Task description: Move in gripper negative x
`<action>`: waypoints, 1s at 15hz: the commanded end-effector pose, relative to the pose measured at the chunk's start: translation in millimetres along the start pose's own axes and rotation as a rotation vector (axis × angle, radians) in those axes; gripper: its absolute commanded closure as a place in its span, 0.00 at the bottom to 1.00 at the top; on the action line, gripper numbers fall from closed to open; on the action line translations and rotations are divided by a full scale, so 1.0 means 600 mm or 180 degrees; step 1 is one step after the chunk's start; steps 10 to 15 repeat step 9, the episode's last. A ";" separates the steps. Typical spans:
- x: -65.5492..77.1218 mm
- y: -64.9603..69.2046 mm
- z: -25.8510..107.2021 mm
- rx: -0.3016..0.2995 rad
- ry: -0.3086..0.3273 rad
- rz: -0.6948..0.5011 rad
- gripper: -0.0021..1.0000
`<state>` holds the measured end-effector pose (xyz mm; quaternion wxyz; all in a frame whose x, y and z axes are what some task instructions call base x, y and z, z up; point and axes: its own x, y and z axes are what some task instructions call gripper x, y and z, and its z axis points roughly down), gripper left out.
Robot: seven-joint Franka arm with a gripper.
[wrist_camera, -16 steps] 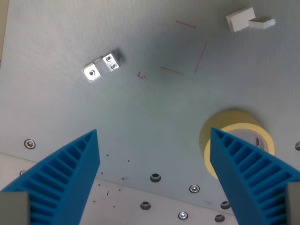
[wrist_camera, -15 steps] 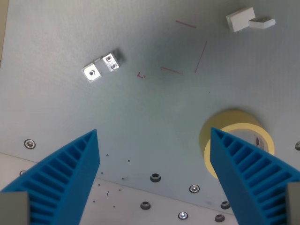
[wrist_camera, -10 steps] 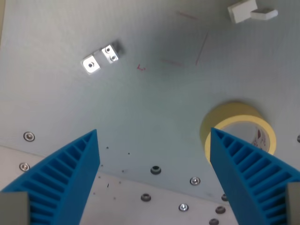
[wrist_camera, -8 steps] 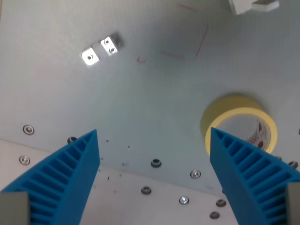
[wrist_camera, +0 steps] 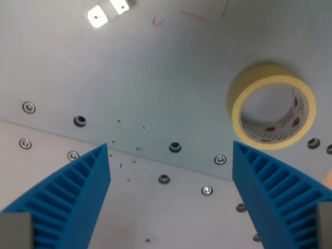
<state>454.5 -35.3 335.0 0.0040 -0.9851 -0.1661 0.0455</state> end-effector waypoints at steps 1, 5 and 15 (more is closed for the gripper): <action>-0.044 -0.002 -0.003 -0.0079 0.0253 -0.0046 0.00; -0.077 -0.001 0.000 -0.0079 0.0253 -0.0046 0.00; -0.110 -0.001 0.002 -0.0079 0.0253 -0.0046 0.00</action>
